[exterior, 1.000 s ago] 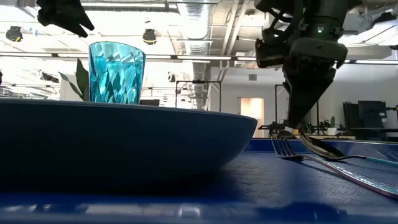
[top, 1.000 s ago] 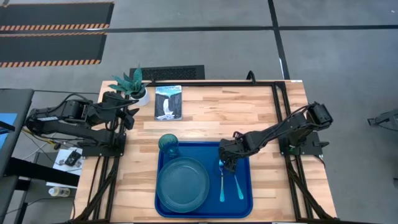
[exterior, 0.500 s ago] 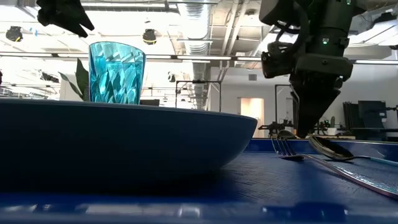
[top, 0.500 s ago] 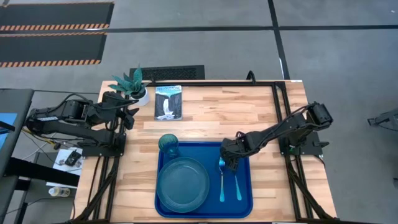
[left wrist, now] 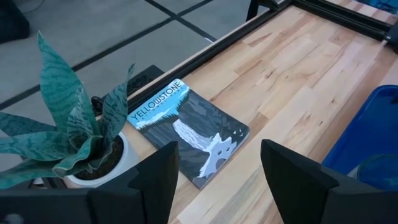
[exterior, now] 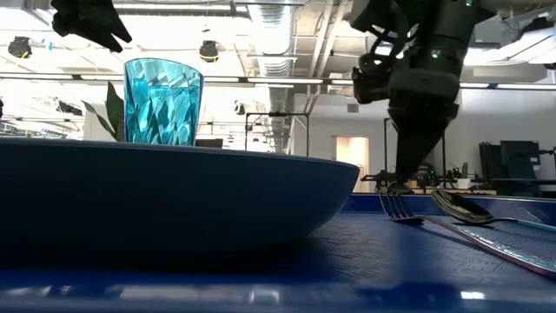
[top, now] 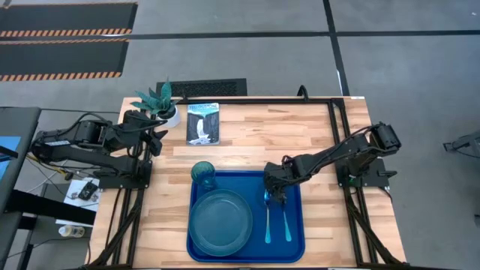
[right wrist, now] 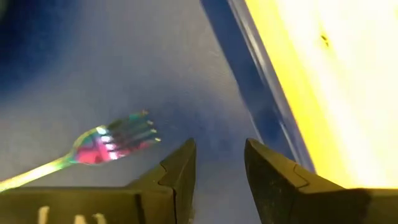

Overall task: Pick and place plate/cup/fork/spoon on tray
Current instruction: Put the blue spoon on the blue serving tray to the right of the blue fork, then return to Home Position

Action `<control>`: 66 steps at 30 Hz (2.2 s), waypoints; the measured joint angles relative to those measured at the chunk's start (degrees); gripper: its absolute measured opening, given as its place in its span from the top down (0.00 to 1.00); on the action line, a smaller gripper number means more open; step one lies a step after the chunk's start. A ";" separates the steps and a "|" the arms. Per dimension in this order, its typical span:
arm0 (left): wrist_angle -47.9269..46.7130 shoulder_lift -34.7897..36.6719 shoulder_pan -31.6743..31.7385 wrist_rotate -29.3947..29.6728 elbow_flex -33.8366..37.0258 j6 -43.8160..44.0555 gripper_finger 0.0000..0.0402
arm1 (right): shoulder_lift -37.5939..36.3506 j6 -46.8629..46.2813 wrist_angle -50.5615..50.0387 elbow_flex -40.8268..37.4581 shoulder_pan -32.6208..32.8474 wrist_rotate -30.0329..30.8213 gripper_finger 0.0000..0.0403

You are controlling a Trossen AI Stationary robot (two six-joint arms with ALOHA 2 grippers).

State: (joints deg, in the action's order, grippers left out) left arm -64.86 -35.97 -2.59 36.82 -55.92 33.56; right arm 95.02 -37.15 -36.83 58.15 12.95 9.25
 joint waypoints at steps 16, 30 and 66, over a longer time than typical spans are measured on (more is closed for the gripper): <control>0.00 -0.02 -0.02 -0.03 0.00 -0.02 0.47 | -0.04 -4.91 -0.96 -1.36 3.56 -0.26 0.62; 0.00 0.00 0.00 0.02 0.00 0.04 0.47 | -0.04 -4.91 -2.87 -1.35 3.45 0.15 0.64; 18.26 10.42 -0.04 -0.59 -0.02 -17.06 0.47 | -31.47 30.52 -1.15 15.53 -6.07 5.60 0.65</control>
State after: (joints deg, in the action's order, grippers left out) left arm -46.60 -25.55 -2.63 36.23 -55.94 16.50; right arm 63.56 -6.63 -37.97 73.68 6.88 14.85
